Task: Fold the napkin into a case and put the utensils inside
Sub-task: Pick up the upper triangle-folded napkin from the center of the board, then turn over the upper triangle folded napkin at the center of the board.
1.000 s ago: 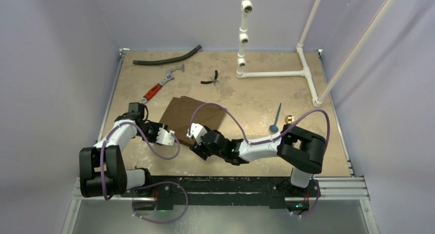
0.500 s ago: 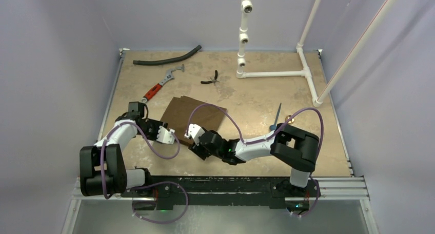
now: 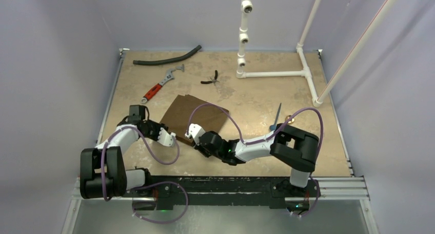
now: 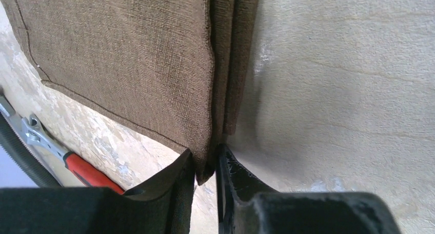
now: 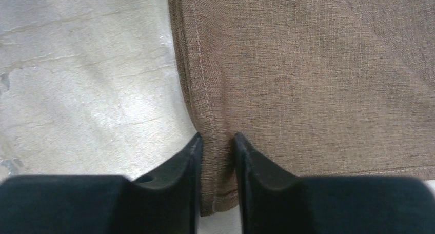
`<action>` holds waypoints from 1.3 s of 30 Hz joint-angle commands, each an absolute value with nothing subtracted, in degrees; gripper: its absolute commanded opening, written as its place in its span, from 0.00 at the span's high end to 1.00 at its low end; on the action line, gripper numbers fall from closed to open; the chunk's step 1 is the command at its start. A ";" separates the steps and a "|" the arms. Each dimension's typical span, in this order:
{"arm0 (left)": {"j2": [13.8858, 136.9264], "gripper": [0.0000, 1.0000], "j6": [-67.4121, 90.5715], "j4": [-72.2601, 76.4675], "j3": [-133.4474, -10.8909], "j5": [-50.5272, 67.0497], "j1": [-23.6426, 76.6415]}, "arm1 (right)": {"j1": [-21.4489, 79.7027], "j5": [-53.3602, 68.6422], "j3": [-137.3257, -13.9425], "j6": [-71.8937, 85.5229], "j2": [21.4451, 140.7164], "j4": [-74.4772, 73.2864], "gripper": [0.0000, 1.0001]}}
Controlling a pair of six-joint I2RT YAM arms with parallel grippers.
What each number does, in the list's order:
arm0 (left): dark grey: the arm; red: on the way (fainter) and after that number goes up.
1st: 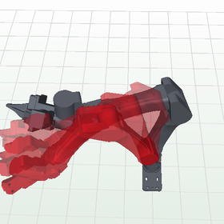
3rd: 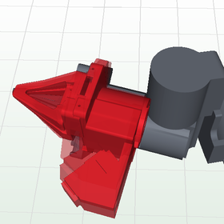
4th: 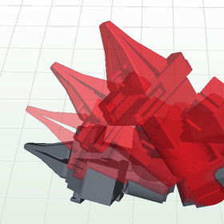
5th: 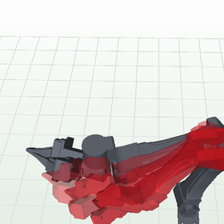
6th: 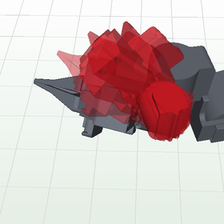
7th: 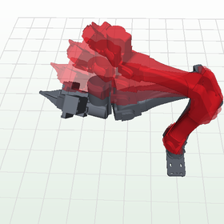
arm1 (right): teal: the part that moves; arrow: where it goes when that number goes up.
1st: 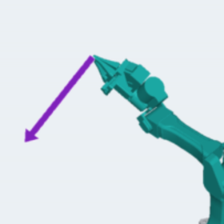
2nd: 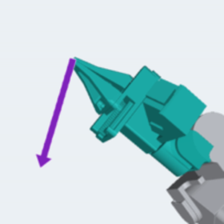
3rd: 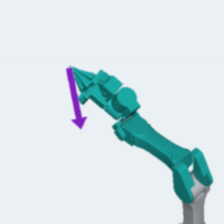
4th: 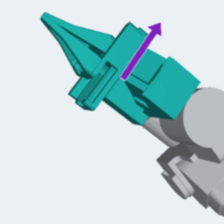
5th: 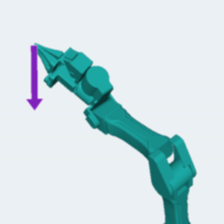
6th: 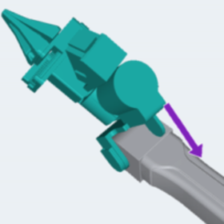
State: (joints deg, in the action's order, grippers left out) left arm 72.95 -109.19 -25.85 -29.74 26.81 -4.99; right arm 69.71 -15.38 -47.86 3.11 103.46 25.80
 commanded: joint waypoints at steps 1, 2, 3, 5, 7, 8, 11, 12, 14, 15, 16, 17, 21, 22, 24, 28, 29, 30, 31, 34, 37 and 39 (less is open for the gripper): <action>75.62 0.88 -110.65 -29.06 -26.10 25.53 -4.00 | 69.73 -19.67 -47.04 4.40 104.18 23.58 0.74; 75.73 0.95 -110.38 -28.90 -26.02 25.60 -3.90 | 69.70 -20.05 -47.07 4.48 104.15 23.76 0.78; 75.71 1.00 -109.75 -28.77 -26.01 25.95 -3.83 | 69.70 -20.55 -47.05 4.60 104.03 24.06 0.83; 75.40 1.00 -108.36 -28.88 -26.62 27.14 -3.67 | 69.75 -20.78 -46.94 4.51 103.60 24.87 0.93; 75.09 1.00 -105.98 -30.37 -28.38 28.38 -3.29 | 69.70 -21.15 -47.22 4.28 103.15 25.13 1.00; 74.95 1.00 -104.75 -31.38 -29.46 28.86 -3.11 | 69.74 -21.18 -47.66 4.11 102.99 25.07 1.00; 74.68 1.00 -102.51 -33.56 -31.39 29.24 -2.93 | 69.70 -20.88 -48.58 3.96 102.63 24.76 1.00; 74.52 1.00 -102.19 -33.91 -31.60 29.09 -2.93 | 69.75 -20.45 -48.86 4.14 102.48 24.64 1.00; 73.77 1.00 -101.18 -35.31 -32.28 28.96 -2.98 | 69.71 -19.65 -49.15 4.35 101.63 24.32 1.00; 73.37 1.00 -100.51 -36.48 -33.02 29.27 -2.99 | 69.72 -19.34 -49.13 4.58 101.01 23.99 1.00; 72.99 1.00 -100.28 -38.20 -33.90 29.64 -2.99 | 69.69 -18.94 -49.25 4.71 100.35 23.53 1.00; 72.60 1.00 -100.03 -39.69 -34.69 29.96 -2.96 | 69.64 -17.94 -49.50 4.83 99.50 22.73 1.00; 70.41 1.00 -98.24 -44.52 -37.55 30.05 -2.97 | 69.61 -15.76 -49.79 5.98 95.36 18.80 1.00; 69.83 1.00 -97.82 -46.83 -38.77 29.74 -2.98 | 69.63 -15.08 -49.77 6.59 93.58 17.31 1.00; 68.88 1.00 -97.69 -52.91 -42.52 28.85 -2.98 | 69.73 -14.55 -49.87 7.26 89.68 14.13 1.00; 66.09 1.00 -97.70 -68.15 -51.05 28.40 -2.92 | 70.82 -7.73 -51.68 11.55 80.46 2.99 1.00; 65.19 1.00 -97.44 -71.90 -53.45 28.91 -2.96 | 71.95 -6.80 -52.13 13.17 78.01 -0.13 1.00; 64.44 1.00 -97.43 -75.89 -56.19 29.55 -2.95 | 73.32 -6.29 -52.57 14.58 75.50 -3.16 1.00; 63.71 1.00 -97.48 -79.67 -58.61 30.36 -2.97 | 74.71 -5.52 -53.26 16.05 73.43 -5.66 1.00; 59.51 1.00 -89.73 -82.39 -63.99 31.01 -0.97 | 78.38 -3.89 -55.67 19.72 68.54 -11.45 1.00; 53.78 1.00 -87.59 -82.37 -62.92 30.45 2.93 | 79.69 -3.61 -59.40 21.53 67.03 -15.00 1.00; 52.21 1.00 -87.16 -82.40 -60.61 32.05 4.40 | 79.32 -1.76 -60.66 22.40 66.94 -15.26 1.00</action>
